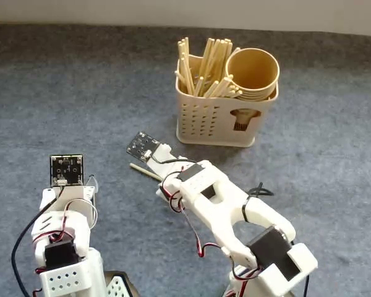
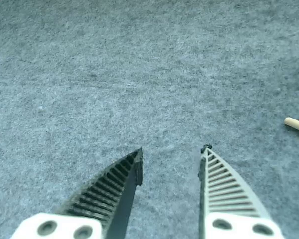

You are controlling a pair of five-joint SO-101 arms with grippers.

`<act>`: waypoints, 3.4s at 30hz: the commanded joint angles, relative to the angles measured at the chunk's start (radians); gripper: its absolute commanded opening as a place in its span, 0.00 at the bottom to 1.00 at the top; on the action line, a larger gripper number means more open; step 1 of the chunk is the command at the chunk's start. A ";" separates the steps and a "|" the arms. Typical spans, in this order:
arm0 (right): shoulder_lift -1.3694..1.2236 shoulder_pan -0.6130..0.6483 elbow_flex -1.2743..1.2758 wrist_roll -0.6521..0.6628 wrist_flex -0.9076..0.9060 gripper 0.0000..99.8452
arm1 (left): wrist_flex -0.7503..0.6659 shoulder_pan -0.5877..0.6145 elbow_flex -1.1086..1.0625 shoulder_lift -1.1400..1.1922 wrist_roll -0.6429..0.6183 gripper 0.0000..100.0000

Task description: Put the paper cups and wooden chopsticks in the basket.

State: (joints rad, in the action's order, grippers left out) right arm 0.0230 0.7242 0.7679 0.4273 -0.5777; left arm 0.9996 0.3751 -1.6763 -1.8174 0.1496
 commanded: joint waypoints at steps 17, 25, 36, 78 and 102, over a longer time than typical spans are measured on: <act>0.024 0.031 0.001 -0.008 -0.082 0.08 | 0.000 0.012 -0.019 -0.004 0.006 0.19; 0.165 0.028 0.015 -0.011 -0.102 0.01 | 0.000 0.012 -0.019 -0.004 0.006 0.19; 0.280 0.028 0.077 -0.011 -0.101 0.01 | 0.000 0.012 -0.019 -0.004 0.006 0.19; 0.949 -0.025 0.254 -0.167 -0.096 0.01 | 0.000 0.012 -0.019 -0.004 0.006 0.19; 1.504 -0.101 0.325 -0.161 0.275 0.01 | 0.000 0.012 -0.019 -0.004 0.006 0.19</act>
State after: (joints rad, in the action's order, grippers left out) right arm 1.5159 0.6720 1.1009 0.2662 -0.4043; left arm 0.9996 0.3751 -1.6763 -1.8174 0.1496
